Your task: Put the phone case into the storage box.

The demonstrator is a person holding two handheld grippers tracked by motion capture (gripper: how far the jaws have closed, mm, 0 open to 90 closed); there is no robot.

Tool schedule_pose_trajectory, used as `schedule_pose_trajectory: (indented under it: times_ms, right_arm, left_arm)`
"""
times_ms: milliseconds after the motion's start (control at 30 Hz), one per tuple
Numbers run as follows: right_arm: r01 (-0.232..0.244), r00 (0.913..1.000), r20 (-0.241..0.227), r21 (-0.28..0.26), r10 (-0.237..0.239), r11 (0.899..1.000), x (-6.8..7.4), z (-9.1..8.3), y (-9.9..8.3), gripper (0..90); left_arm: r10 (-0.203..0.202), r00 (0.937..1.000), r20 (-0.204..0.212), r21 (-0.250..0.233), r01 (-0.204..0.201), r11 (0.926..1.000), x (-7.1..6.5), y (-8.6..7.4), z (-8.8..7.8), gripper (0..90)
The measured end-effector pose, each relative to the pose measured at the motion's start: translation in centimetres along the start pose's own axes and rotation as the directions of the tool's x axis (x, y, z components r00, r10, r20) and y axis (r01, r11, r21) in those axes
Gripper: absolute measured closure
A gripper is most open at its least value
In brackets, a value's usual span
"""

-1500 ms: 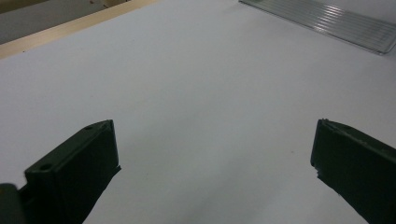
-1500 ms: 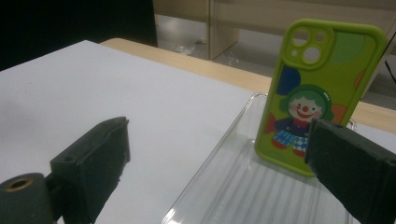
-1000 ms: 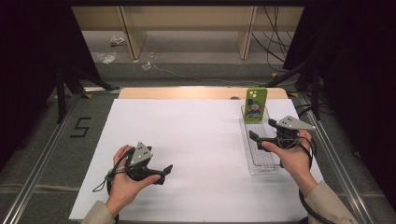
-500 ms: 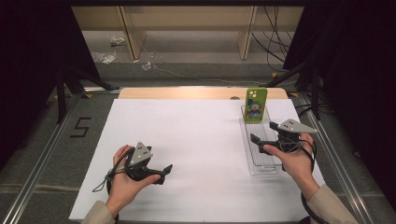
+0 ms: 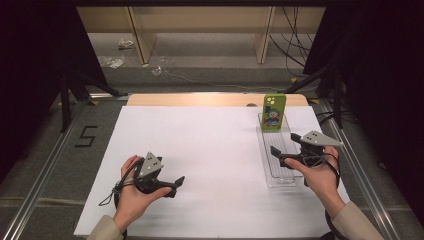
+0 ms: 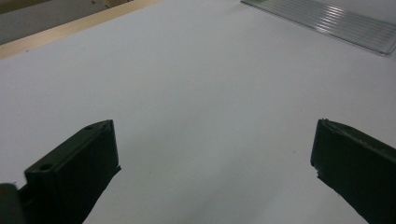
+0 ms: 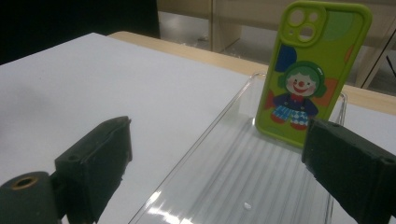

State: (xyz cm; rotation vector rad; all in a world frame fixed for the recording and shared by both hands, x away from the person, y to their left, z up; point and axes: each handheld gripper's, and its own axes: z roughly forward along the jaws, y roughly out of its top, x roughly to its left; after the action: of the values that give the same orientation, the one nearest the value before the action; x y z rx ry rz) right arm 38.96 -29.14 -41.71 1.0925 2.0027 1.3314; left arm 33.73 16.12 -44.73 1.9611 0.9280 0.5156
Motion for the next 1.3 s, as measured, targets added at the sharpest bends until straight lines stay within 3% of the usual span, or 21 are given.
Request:
schedule_pose_trajectory:
  times_ms: [1300]
  right_arm:
    - [0.002, 0.9999, -0.012, 0.001, -0.002, 1.000, 0.15, -0.28, -0.62, 9.8]
  left_arm:
    - [-0.002, 1.0000, -0.003, 0.000, 0.002, 1.0000, 0.14, 0.02, 0.17, 0.2]
